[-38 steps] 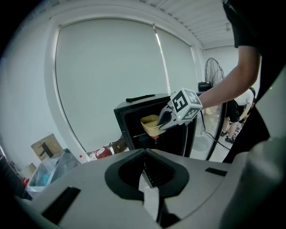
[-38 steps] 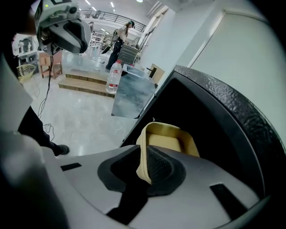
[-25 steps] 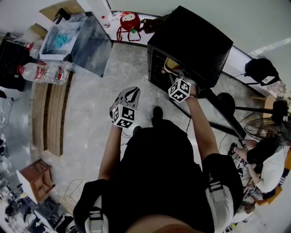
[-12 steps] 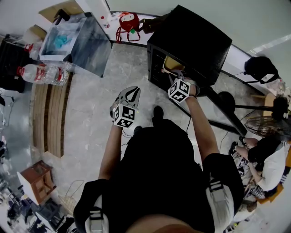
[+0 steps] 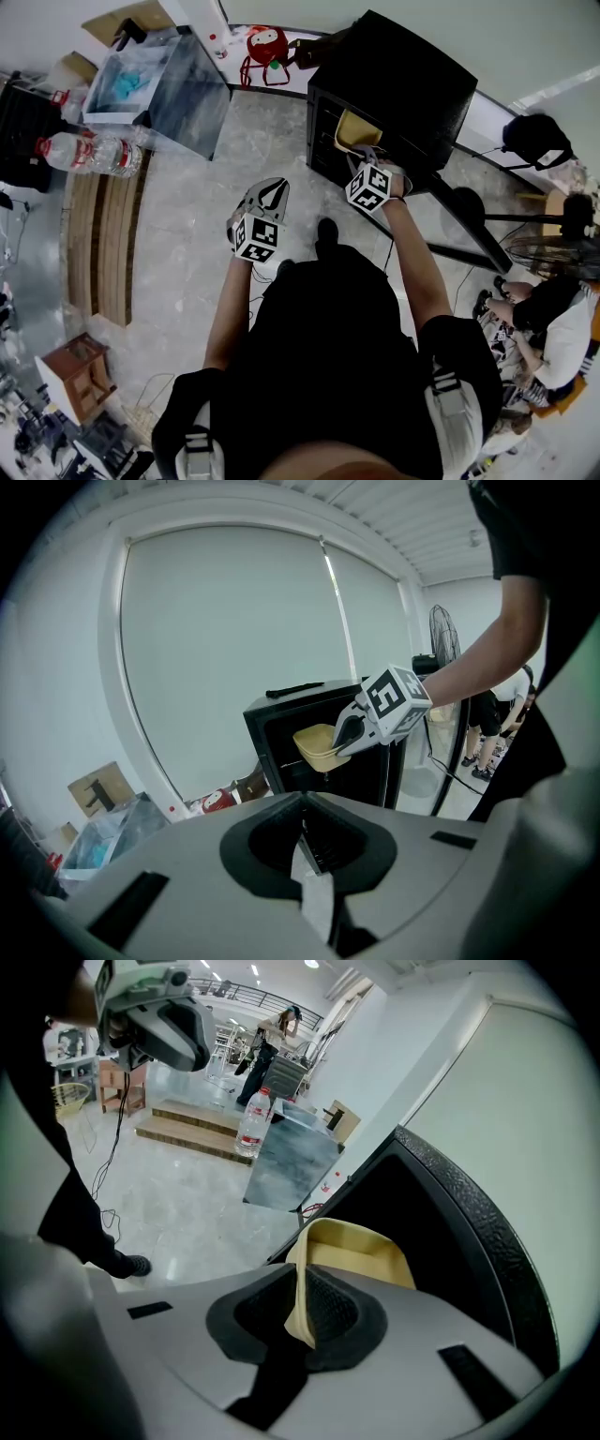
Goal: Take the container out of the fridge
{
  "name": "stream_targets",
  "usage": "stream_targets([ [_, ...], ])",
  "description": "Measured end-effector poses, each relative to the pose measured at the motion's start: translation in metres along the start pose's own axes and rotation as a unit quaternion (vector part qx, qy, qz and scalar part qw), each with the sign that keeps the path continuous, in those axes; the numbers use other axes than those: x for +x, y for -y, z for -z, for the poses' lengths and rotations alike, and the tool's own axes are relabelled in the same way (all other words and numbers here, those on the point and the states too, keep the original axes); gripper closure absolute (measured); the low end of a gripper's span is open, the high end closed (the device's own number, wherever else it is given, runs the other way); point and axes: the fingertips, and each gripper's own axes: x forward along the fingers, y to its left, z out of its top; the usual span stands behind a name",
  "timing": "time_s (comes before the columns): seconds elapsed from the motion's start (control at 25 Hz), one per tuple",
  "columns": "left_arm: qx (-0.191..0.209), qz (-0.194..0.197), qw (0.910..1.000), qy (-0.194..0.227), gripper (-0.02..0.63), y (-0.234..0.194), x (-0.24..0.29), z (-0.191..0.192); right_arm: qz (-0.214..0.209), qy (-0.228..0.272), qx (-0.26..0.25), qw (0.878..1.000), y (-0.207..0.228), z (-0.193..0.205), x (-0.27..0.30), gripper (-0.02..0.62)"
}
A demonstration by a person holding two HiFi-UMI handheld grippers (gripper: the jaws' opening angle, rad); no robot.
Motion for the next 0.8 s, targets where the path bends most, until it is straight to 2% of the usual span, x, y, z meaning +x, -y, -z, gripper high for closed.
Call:
stream_targets([
  [0.8,0.013,0.014,0.9998,0.009,0.577,0.004,-0.041,0.022,0.013,-0.003,0.010,1.000,-0.044,-0.024,-0.029,0.566],
])
